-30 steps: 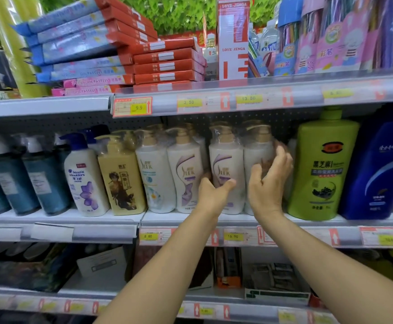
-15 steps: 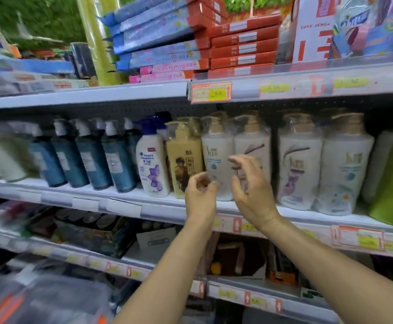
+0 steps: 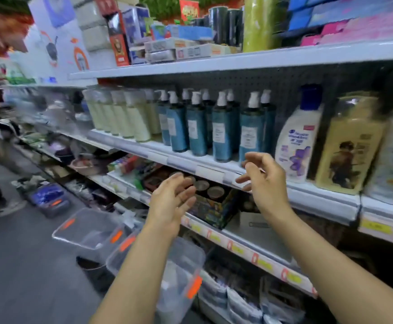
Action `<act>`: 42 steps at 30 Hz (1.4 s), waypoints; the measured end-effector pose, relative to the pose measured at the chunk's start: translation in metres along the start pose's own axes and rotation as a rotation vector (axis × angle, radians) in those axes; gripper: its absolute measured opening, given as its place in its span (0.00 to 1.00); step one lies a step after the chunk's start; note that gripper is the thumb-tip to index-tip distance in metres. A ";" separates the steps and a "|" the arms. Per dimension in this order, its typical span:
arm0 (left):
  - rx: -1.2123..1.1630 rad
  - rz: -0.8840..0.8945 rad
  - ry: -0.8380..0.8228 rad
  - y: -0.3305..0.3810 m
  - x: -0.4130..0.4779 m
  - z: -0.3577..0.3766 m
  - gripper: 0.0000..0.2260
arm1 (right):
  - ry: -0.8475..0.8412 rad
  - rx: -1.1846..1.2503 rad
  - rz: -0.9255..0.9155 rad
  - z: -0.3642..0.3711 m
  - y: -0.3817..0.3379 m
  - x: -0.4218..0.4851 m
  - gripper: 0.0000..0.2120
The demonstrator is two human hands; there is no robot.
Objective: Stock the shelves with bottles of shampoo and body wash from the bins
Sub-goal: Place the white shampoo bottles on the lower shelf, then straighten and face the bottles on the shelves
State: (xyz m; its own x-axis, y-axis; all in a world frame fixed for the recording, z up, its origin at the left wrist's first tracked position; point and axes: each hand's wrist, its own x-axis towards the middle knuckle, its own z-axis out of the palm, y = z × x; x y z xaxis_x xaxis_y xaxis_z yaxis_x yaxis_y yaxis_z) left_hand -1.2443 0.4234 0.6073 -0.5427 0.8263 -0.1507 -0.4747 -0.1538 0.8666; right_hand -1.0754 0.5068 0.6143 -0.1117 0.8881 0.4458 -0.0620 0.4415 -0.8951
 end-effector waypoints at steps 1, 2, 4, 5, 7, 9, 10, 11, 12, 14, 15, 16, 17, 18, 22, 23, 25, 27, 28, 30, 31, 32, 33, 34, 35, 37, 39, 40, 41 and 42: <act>0.001 0.006 0.037 0.010 0.004 -0.023 0.05 | -0.022 0.024 0.023 0.022 0.004 -0.002 0.12; -0.003 0.013 0.074 0.019 0.008 -0.045 0.05 | -0.045 0.046 0.046 0.043 0.009 -0.004 0.12; -0.009 0.016 0.136 0.034 0.014 -0.083 0.05 | -0.098 0.068 0.102 0.084 0.017 -0.011 0.10; -0.008 0.010 0.156 0.040 0.017 -0.099 0.04 | -0.129 0.075 0.126 0.103 0.021 -0.015 0.10; -0.006 -0.003 0.178 0.053 0.021 -0.124 0.04 | -0.205 0.089 0.162 0.138 0.027 -0.020 0.10; -0.006 -0.013 0.199 0.064 0.024 -0.145 0.05 | -0.273 0.089 0.194 0.169 0.028 -0.018 0.10; -0.013 -0.010 0.213 0.069 0.026 -0.155 0.05 | -0.305 0.085 0.204 0.184 0.027 -0.016 0.09; -0.020 -0.004 0.232 0.073 0.026 -0.165 0.05 | -0.332 0.082 0.212 0.199 0.028 -0.014 0.09; -0.023 0.000 0.248 0.078 0.027 -0.174 0.05 | -0.354 0.087 0.219 0.214 0.028 -0.013 0.09; -0.020 0.008 0.277 0.088 0.031 -0.195 0.06 | -0.390 0.111 0.235 0.245 0.029 -0.011 0.08; -0.015 0.015 0.287 0.094 0.035 -0.205 0.06 | -0.405 0.119 0.239 0.260 0.030 -0.009 0.08; -0.008 0.023 0.296 0.101 0.041 -0.216 0.06 | -0.417 0.116 0.238 0.275 0.032 -0.007 0.08; -0.004 0.033 0.306 0.108 0.047 -0.227 0.06 | -0.427 0.110 0.234 0.291 0.035 -0.004 0.09; -0.004 0.047 0.316 0.116 0.056 -0.238 0.06 | -0.434 0.107 0.227 0.306 0.038 0.001 0.09; 0.018 0.094 0.299 0.145 0.105 -0.271 0.07 | -0.419 0.135 0.182 0.367 0.052 0.027 0.11; 0.031 0.094 0.286 0.152 0.121 -0.277 0.06 | -0.400 0.134 0.172 0.382 0.057 0.036 0.11; 0.071 0.093 0.258 0.167 0.158 -0.283 0.06 | -0.346 0.131 0.165 0.413 0.070 0.057 0.13; 0.110 0.088 0.223 0.182 0.199 -0.286 0.06 | -0.267 0.119 0.183 0.440 0.079 0.082 0.13; 0.133 0.084 0.199 0.190 0.218 -0.286 0.05 | -0.213 0.105 0.186 0.451 0.083 0.095 0.13; 0.189 0.074 0.149 0.204 0.255 -0.287 0.06 | -0.109 0.075 0.168 0.471 0.088 0.119 0.14; 0.213 0.074 0.123 0.209 0.273 -0.287 0.06 | -0.069 0.056 0.148 0.478 0.090 0.130 0.15; 0.231 0.078 0.096 0.213 0.289 -0.287 0.07 | -0.037 0.033 0.128 0.485 0.093 0.140 0.16; 0.239 0.077 0.073 0.217 0.303 -0.287 0.07 | -0.007 0.010 0.116 0.490 0.095 0.150 0.18; 0.240 0.067 0.060 0.219 0.316 -0.287 0.08 | 0.022 -0.015 0.111 0.493 0.098 0.160 0.20; 0.240 0.051 0.051 0.219 0.328 -0.288 0.09 | 0.054 -0.044 0.110 0.496 0.101 0.169 0.22; 0.247 0.020 0.027 0.219 0.349 -0.287 0.09 | 0.135 -0.109 0.115 0.495 0.106 0.183 0.27; 0.246 0.011 -0.002 0.219 0.371 -0.285 0.08 | 0.197 -0.197 0.118 0.490 0.111 0.197 0.34; 0.245 0.010 -0.014 0.220 0.383 -0.282 0.07 | 0.204 -0.239 0.127 0.489 0.113 0.204 0.38; 0.244 0.008 -0.024 0.220 0.394 -0.280 0.08 | 0.196 -0.272 0.149 0.488 0.114 0.210 0.42; 0.238 0.000 -0.036 0.221 0.406 -0.279 0.08 | 0.183 -0.291 0.180 0.489 0.116 0.216 0.45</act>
State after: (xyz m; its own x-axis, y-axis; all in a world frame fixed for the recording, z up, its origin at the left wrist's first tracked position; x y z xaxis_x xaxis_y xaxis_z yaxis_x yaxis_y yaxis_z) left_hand -1.7629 0.5742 0.6053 -0.5161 0.8454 -0.1372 -0.2956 -0.0255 0.9550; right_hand -1.5915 0.6878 0.6099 0.0850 0.9512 0.2966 0.2299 0.2709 -0.9348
